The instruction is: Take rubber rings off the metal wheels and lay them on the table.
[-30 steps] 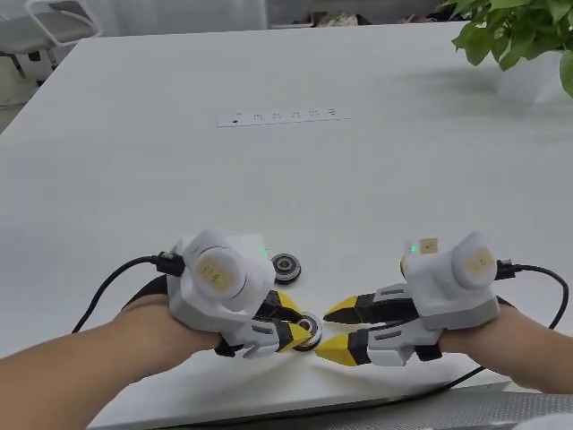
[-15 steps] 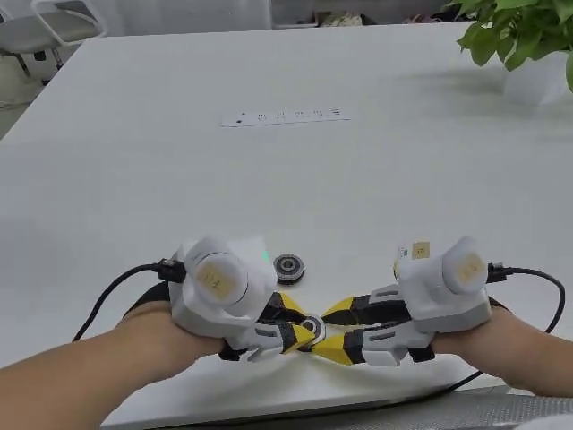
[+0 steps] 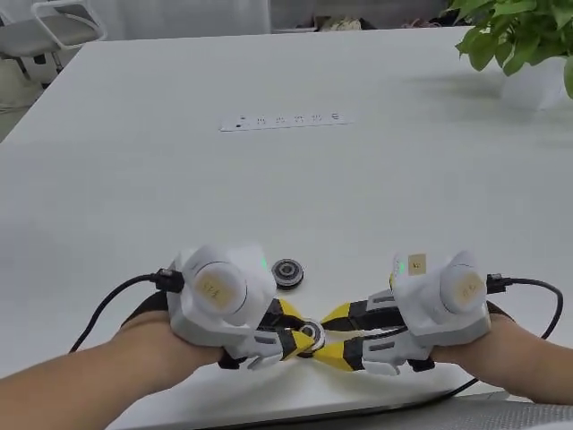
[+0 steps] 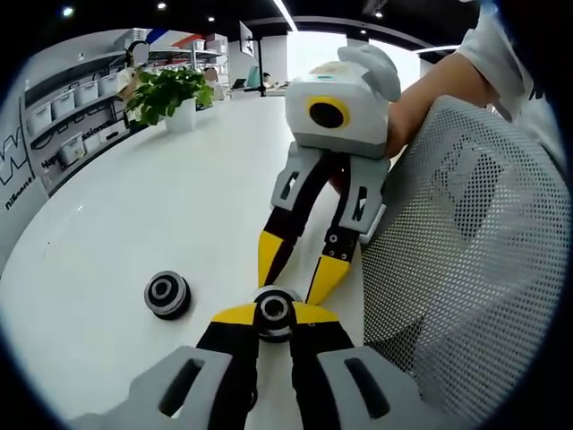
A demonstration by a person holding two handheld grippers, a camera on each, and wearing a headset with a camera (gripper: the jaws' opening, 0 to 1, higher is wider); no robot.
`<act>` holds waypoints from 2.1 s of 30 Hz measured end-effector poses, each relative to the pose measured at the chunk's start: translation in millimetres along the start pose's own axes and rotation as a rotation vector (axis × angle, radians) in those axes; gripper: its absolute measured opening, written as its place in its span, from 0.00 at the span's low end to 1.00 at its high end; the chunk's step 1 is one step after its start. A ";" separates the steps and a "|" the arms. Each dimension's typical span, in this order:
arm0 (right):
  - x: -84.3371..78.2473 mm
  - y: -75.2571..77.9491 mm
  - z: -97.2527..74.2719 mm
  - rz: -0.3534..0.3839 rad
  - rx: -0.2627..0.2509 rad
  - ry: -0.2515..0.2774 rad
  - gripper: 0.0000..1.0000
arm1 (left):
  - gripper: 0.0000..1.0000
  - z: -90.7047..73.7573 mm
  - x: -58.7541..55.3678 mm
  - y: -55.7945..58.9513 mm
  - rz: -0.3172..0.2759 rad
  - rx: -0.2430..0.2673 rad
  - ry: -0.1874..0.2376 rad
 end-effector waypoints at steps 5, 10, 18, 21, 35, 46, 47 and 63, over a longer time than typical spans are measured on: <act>-1.6 2.3 -0.6 0.015 -0.001 0.008 0.19 | 0.08 0.1 -0.1 0.1 -0.005 0.006 0.003; -3.4 4.4 -1.5 0.017 -0.005 0.009 0.17 | 0.08 0.2 -0.1 0.1 -0.011 0.008 0.007; -3.6 3.0 -2.8 0.037 -0.009 0.010 0.15 | 0.08 0.1 -0.2 0.2 -0.015 0.009 0.010; -3.2 1.8 -2.9 0.036 -0.010 0.011 0.15 | 0.08 0.1 -0.1 0.2 -0.016 0.009 0.011; -5.7 3.7 -5.7 0.061 -0.019 0.003 0.09 | 0.08 0.5 0.1 -0.3 -0.018 0.012 0.014; -4.4 6.0 -5.7 0.104 -0.028 -0.001 0.00 | 0.08 0.6 0.1 -1.4 -0.022 0.020 0.016; -4.1 5.4 -5.6 0.113 -0.025 -0.001 0.00 | 0.08 0.6 0.1 -1.4 -0.022 0.021 0.015; -3.8 9.8 -8.5 0.235 -0.046 0.031 0.00 | 0.08 2.6 1.8 -1.5 -0.023 0.038 0.018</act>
Point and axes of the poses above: the centre of the closed fingertips' face, and the gripper's own axes: z roughly forward along the fingers, y roughly to its right, x roughly out of its top, the point moved 1 cm from there along -z, roughly backward along the fingers, and after that the axes turned 11 degrees about z, right-handed, at the moved point
